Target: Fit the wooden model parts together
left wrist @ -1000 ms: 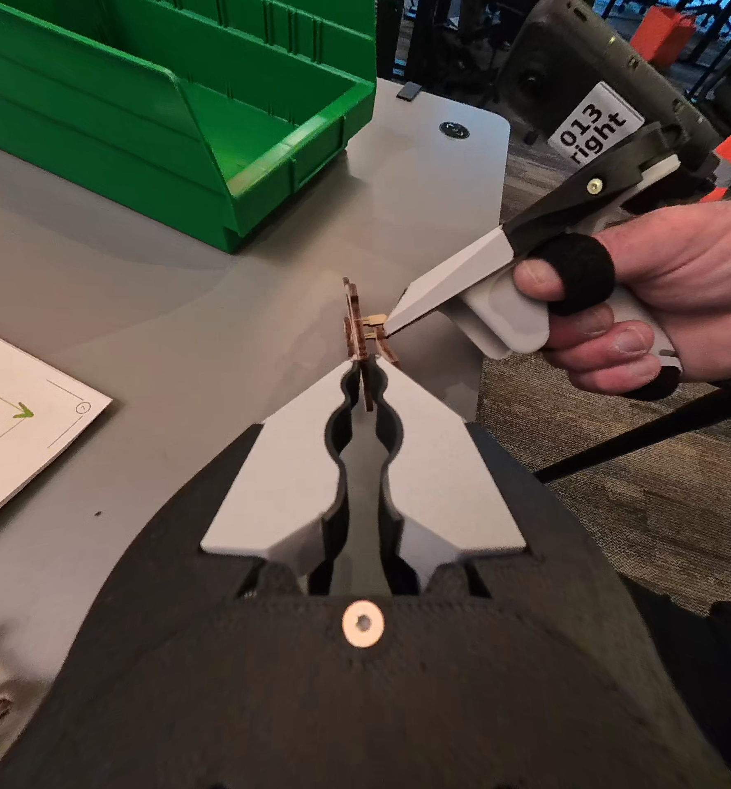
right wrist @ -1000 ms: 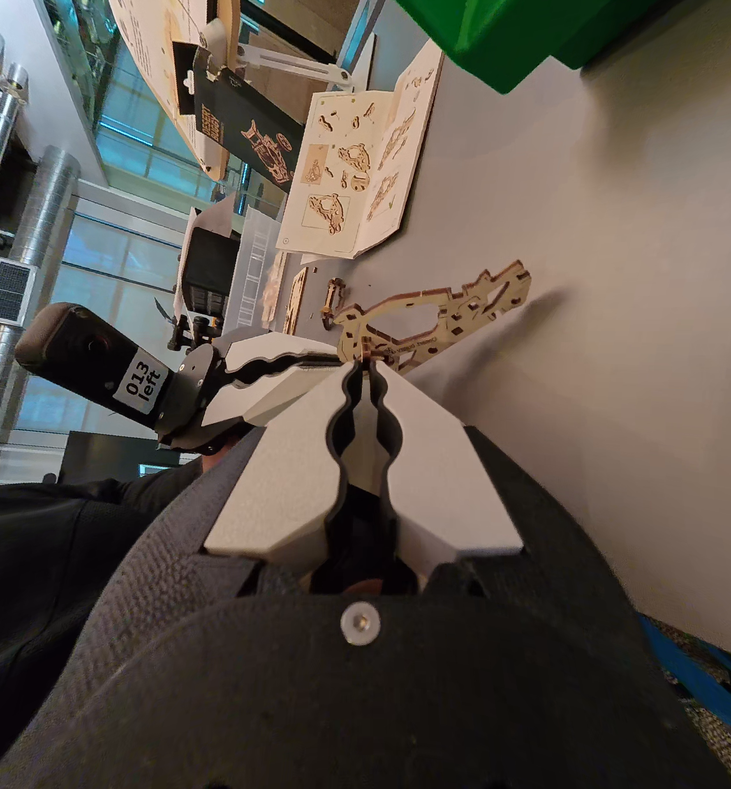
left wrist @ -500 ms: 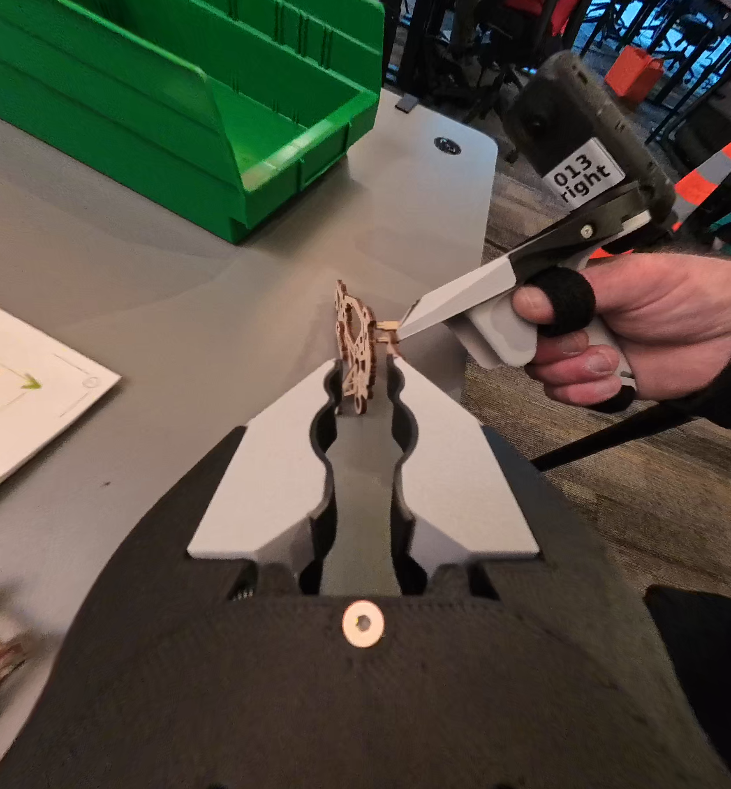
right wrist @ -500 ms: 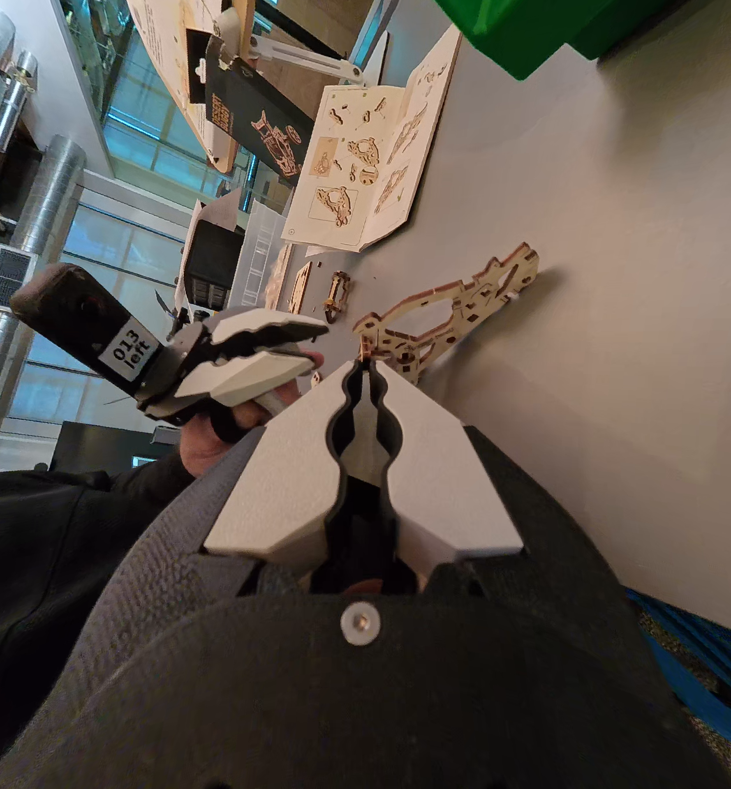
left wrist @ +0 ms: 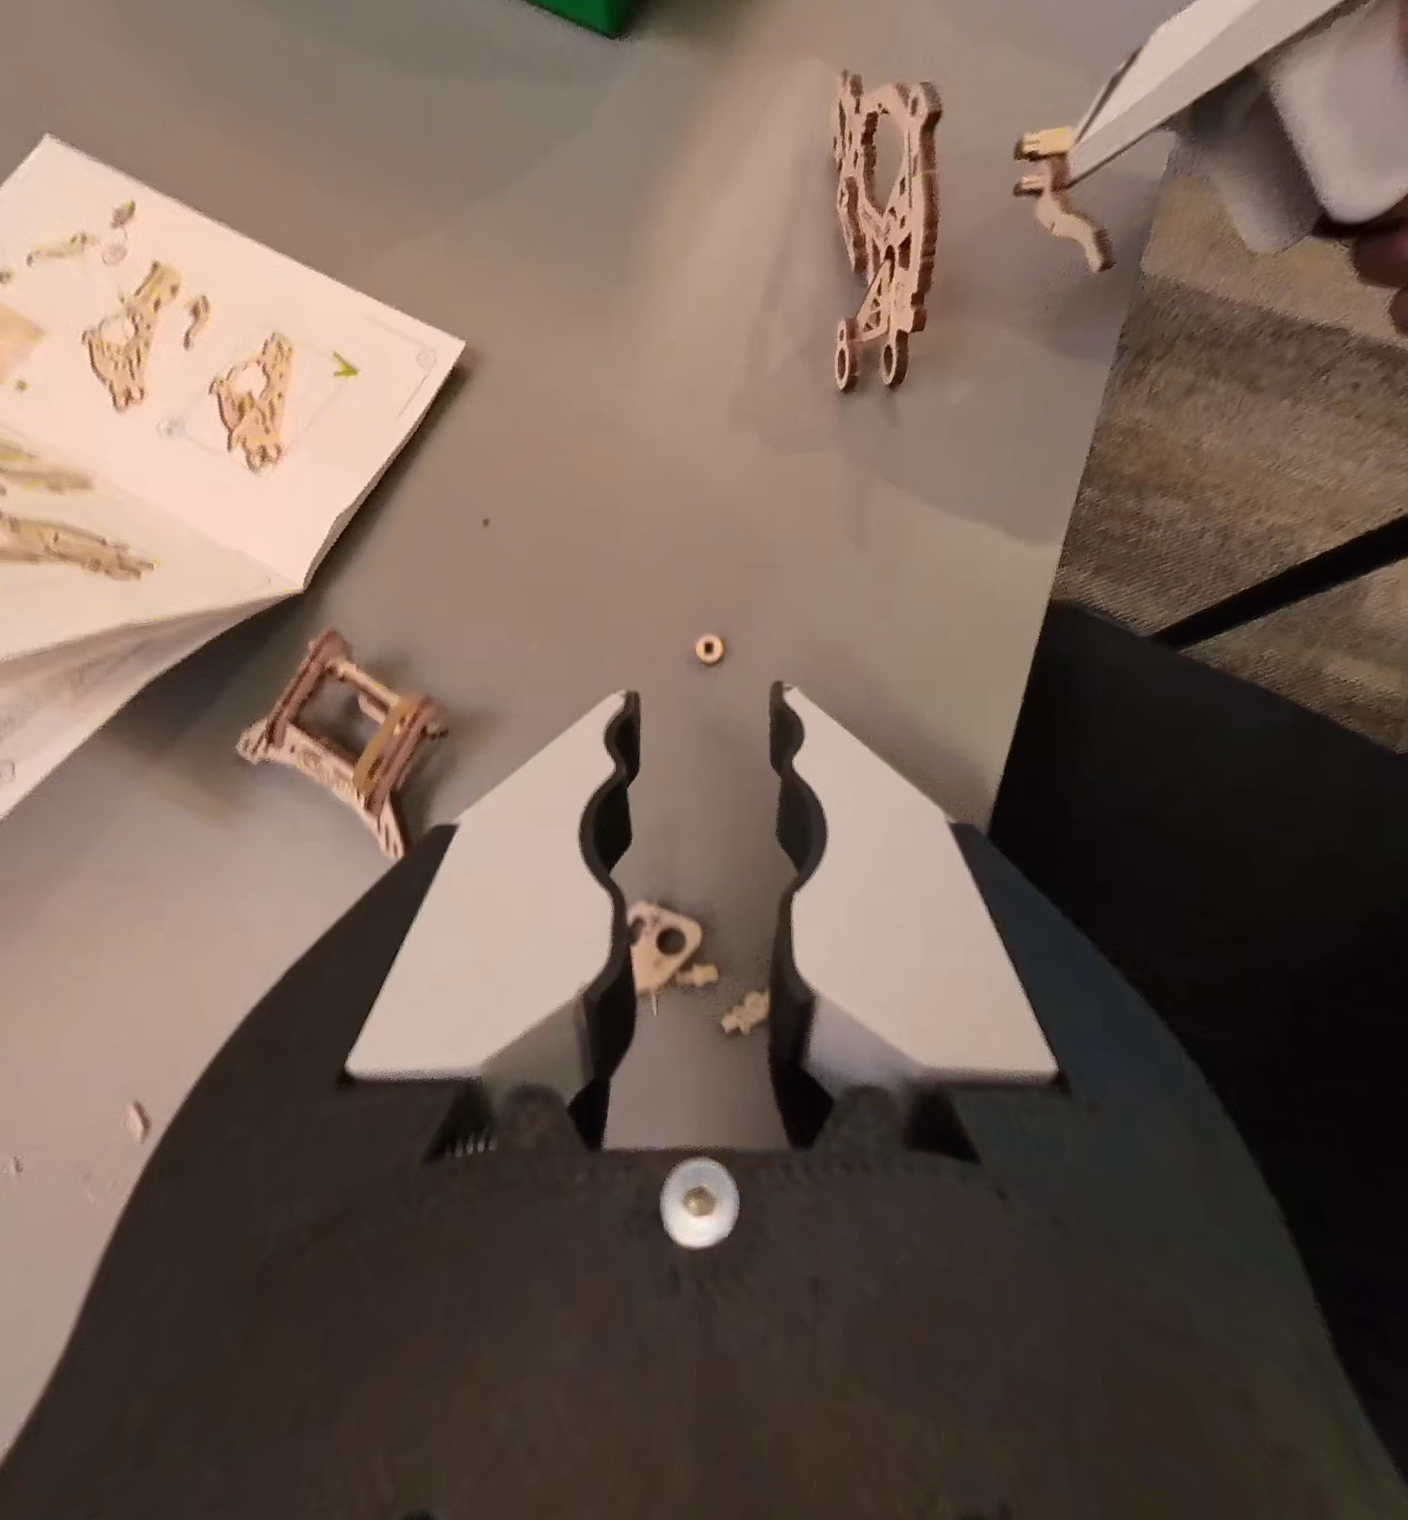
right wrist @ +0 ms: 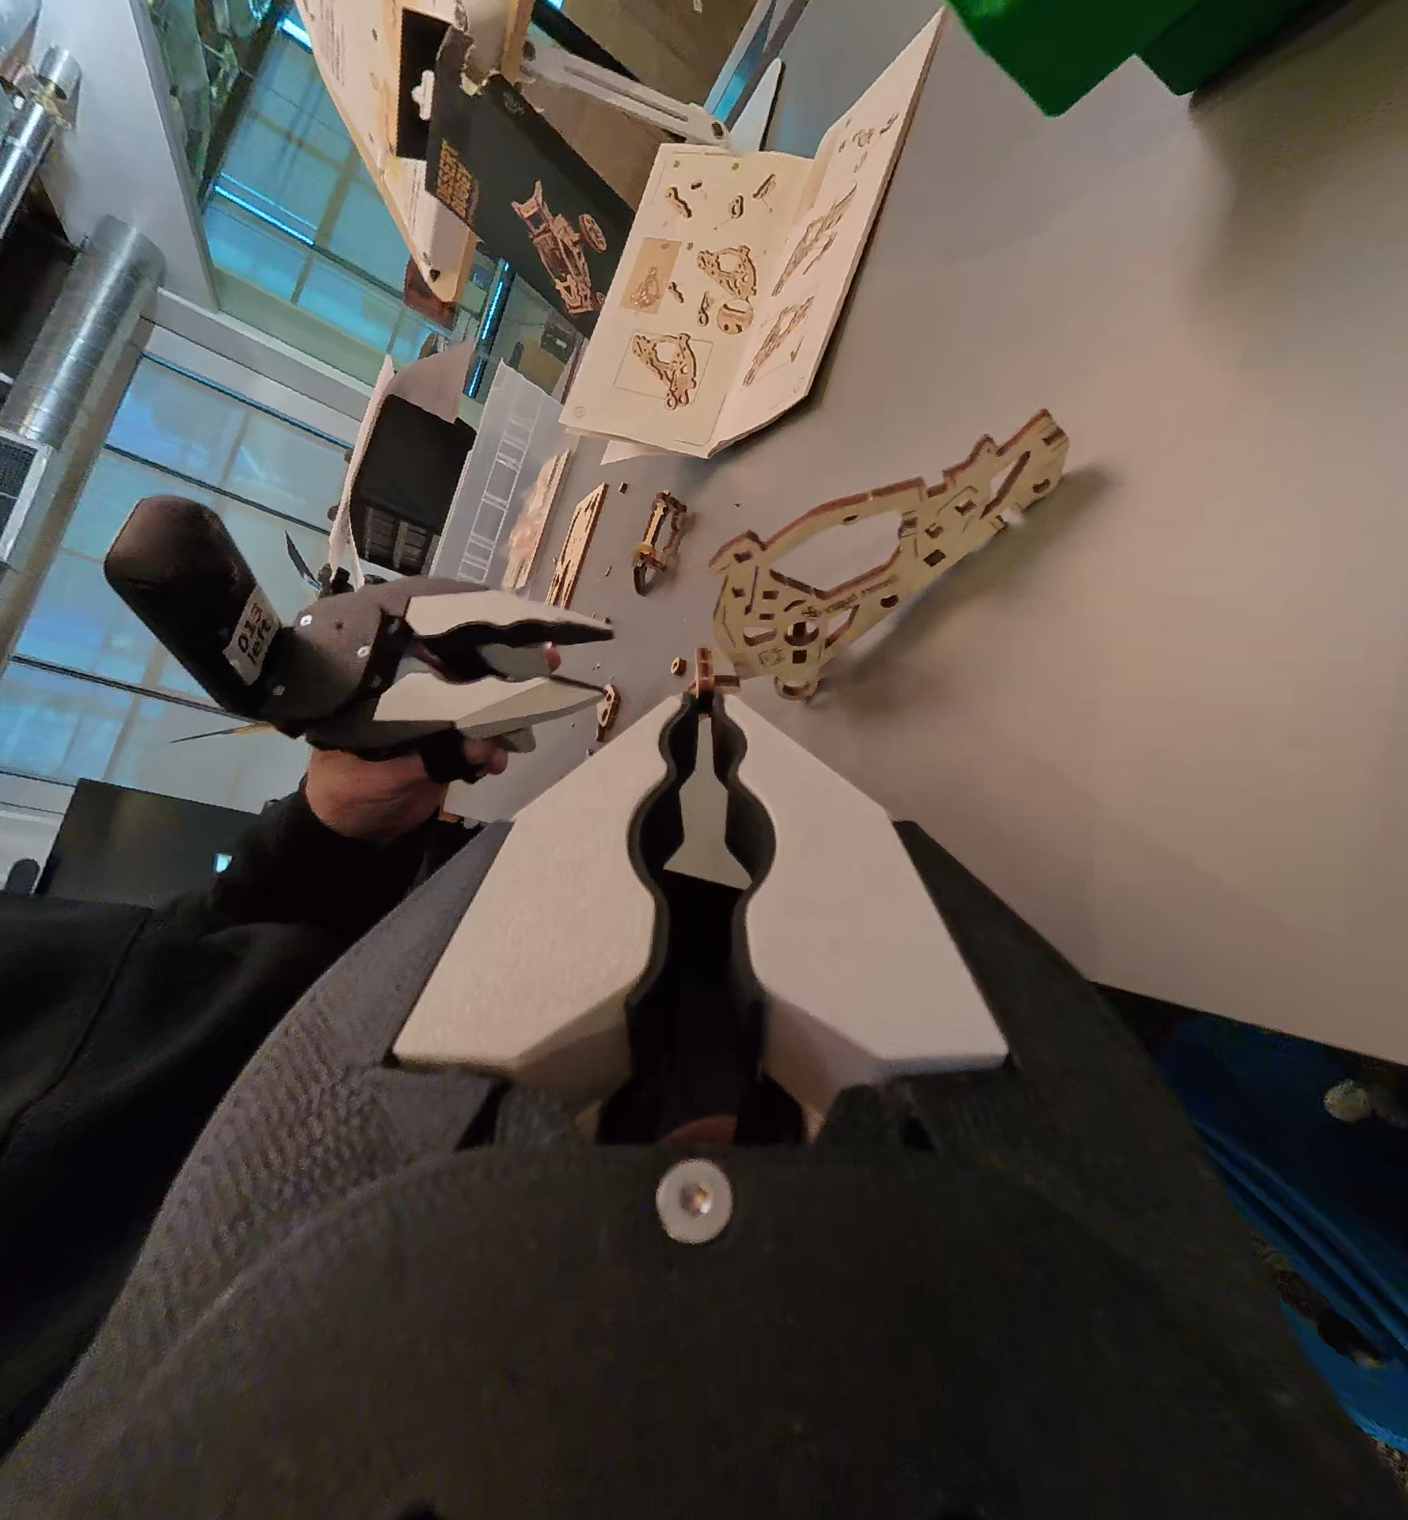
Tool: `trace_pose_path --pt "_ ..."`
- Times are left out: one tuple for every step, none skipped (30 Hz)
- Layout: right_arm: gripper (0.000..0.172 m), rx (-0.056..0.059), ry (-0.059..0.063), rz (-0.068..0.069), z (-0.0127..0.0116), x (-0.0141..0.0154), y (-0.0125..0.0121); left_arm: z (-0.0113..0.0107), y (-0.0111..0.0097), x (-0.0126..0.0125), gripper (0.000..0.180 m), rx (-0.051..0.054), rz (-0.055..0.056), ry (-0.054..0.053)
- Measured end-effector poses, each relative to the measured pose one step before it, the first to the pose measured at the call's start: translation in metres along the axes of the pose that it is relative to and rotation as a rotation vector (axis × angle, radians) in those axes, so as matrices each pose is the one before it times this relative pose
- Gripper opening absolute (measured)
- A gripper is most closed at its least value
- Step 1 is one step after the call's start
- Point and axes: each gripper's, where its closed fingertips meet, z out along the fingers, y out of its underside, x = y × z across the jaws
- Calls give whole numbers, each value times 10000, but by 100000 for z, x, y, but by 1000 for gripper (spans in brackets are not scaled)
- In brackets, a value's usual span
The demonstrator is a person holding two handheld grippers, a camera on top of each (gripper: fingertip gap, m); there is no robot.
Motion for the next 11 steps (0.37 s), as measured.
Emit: trace_pose_path --pt "1 -39 6 -112 17 -195 91 697 -143 47 29 -144 241 -30" --pt "1 -45 20 -134 36 -195 84 787 77 102 28 -272 168 41" --pt "1 -9 -20 -89 4 -237 18 717 -21 133 27 -172 170 48" --pt "1 17 -47 -31 -16 -230 -21 640 46 144 25 -189 155 49" --pt "1 13 -50 -28 -20 -192 -11 553 151 26 24 -210 95 -23" --pt "1 -2 -46 -40 10 -175 7 270 -262 84 21 98 -38 47" --pt "1 2 -57 -29 20 -167 8 177 -43 -49 18 -51 -98 -15" --pt "1 14 -81 -17 29 -190 -21 82 -159 -122 16 34 -31 -74" --pt "1 14 -85 -6 36 -165 -8 63 -56 -75 13 -24 -52 -61" --pt "1 19 -73 -3 49 -126 -37 15 -16 -77 10 -6 -50 -62" --pt "1 30 -70 -10 25 -103 -63 -12 54 -145 5 -15 5 -111"
